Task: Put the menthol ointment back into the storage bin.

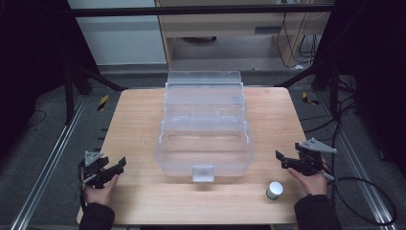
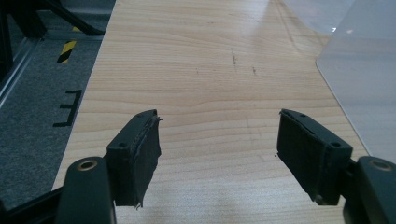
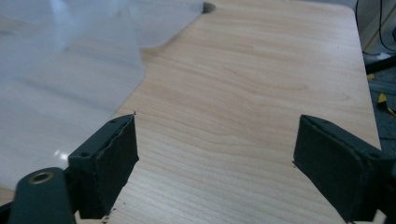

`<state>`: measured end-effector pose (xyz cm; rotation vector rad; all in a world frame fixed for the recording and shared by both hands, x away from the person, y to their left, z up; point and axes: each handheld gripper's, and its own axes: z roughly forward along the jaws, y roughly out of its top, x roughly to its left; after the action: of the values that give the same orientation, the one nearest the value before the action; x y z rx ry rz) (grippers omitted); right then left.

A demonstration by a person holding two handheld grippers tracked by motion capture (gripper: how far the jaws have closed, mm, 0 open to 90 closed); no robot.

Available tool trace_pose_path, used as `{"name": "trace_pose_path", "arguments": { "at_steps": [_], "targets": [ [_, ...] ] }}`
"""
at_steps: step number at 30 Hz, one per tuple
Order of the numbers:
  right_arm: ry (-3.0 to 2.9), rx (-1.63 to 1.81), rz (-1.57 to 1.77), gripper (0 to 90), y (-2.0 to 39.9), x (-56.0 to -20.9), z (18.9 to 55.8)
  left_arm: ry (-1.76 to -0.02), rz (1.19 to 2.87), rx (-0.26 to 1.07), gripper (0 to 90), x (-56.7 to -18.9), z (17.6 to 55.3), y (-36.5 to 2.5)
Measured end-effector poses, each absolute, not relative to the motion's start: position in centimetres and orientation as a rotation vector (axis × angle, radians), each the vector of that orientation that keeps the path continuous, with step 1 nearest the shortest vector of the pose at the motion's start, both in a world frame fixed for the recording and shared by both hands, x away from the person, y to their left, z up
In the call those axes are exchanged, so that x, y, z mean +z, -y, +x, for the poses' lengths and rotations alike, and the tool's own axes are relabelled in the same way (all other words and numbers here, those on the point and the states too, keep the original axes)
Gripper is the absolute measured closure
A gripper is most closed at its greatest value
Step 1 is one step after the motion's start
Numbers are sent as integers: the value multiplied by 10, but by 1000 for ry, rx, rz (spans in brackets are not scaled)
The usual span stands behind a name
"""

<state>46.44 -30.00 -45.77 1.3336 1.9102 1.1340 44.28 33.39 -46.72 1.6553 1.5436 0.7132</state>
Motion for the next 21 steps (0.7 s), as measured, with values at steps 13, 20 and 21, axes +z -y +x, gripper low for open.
{"name": "trace_pose_path", "arguments": {
  "at_steps": [13, 20, 21],
  "targets": [
    [-2038, 1105, 1295, 169, 298, -413, 463, -1536, 1679, 711, 303, -469, 443, -334],
    [-2125, 1116, 1207, 169, 291, -388, 467, -1529, 1693, 713, 306, -470, 444, -333],
    [-2137, 1104, 1197, 172, 291, -386, 467, -1529, 1693, 713, 306, -470, 444, -333]
  ]
}}
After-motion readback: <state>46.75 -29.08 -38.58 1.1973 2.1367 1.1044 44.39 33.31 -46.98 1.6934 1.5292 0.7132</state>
